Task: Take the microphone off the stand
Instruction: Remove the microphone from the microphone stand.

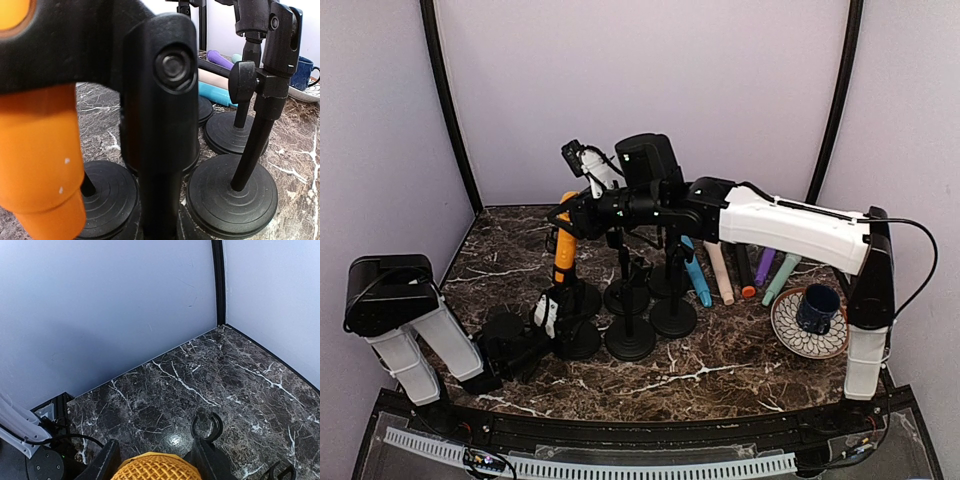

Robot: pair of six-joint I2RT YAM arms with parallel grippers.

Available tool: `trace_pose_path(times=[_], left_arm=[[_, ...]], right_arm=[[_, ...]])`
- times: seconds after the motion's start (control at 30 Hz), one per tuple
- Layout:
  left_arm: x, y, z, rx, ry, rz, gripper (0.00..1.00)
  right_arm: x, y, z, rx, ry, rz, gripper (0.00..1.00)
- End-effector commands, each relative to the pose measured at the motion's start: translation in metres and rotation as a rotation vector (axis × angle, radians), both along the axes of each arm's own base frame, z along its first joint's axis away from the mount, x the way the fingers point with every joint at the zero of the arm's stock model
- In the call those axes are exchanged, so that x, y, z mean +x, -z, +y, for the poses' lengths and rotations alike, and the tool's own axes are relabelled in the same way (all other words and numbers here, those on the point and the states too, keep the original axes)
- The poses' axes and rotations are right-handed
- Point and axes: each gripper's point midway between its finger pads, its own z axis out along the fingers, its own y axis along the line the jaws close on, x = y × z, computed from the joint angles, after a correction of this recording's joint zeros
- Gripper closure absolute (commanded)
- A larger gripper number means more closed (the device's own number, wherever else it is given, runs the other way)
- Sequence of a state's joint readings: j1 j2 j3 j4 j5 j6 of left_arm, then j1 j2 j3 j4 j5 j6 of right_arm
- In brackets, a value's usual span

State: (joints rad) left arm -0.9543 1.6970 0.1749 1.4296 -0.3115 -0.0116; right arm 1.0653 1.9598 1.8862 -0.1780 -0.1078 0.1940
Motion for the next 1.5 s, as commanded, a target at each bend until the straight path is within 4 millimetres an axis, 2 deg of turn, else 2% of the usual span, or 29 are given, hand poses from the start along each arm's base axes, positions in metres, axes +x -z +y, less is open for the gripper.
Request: trace_pose_path(times=[0.0, 0.17, 0.3, 0.47, 0.6, 0.73, 0.93, 1.07, 1.2, 1.47], left_arm=[[-0.006, 0.04, 0.02, 0.102, -0.043, 0.102, 1.0], [-0.006, 0.041, 0.022, 0.101, -0.049, 0.101, 1.0], [-0.007, 0.042, 0.022, 0.103, -0.051, 0.103, 1.0], [-0.006, 0.041, 0.025, 0.1, -0.067, 0.099, 1.0], [-0.005, 0.04, 0.031, 0.096, -0.091, 0.09, 1.0], [-0.005, 0.041, 0.032, 0.103, -0.094, 0.09, 1.0], [-0.004, 0.042, 0.032, 0.104, -0.101, 0.092, 1.0], [-0.004, 0.043, 0.032, 0.105, -0.101, 0.095, 1.0], [-0.005, 0.044, 0.033, 0.107, -0.099, 0.1, 1.0], [-0.006, 0.045, 0.036, 0.111, -0.103, 0.102, 1.0]], right_arm=[[0.003, -0.092, -0.018, 0.228, -0.121, -0.1, 0.79], [-0.012, -0.105, -0.024, 0.279, -0.289, -0.103, 0.79], [-0.012, -0.111, -0.027, 0.295, -0.302, -0.123, 0.79], [0.01, -0.113, -0.033, 0.284, -0.144, -0.124, 0.79], [0.03, -0.104, -0.04, 0.229, 0.015, -0.122, 0.79], [0.04, -0.103, -0.047, 0.195, 0.138, -0.133, 0.79], [0.044, -0.102, -0.05, 0.14, 0.25, -0.177, 0.79], [0.038, -0.107, -0.047, 0.141, 0.198, -0.187, 0.79], [0.025, -0.115, -0.042, 0.182, 0.059, -0.167, 0.79], [0.012, -0.129, -0.048, 0.251, -0.136, -0.138, 0.79]])
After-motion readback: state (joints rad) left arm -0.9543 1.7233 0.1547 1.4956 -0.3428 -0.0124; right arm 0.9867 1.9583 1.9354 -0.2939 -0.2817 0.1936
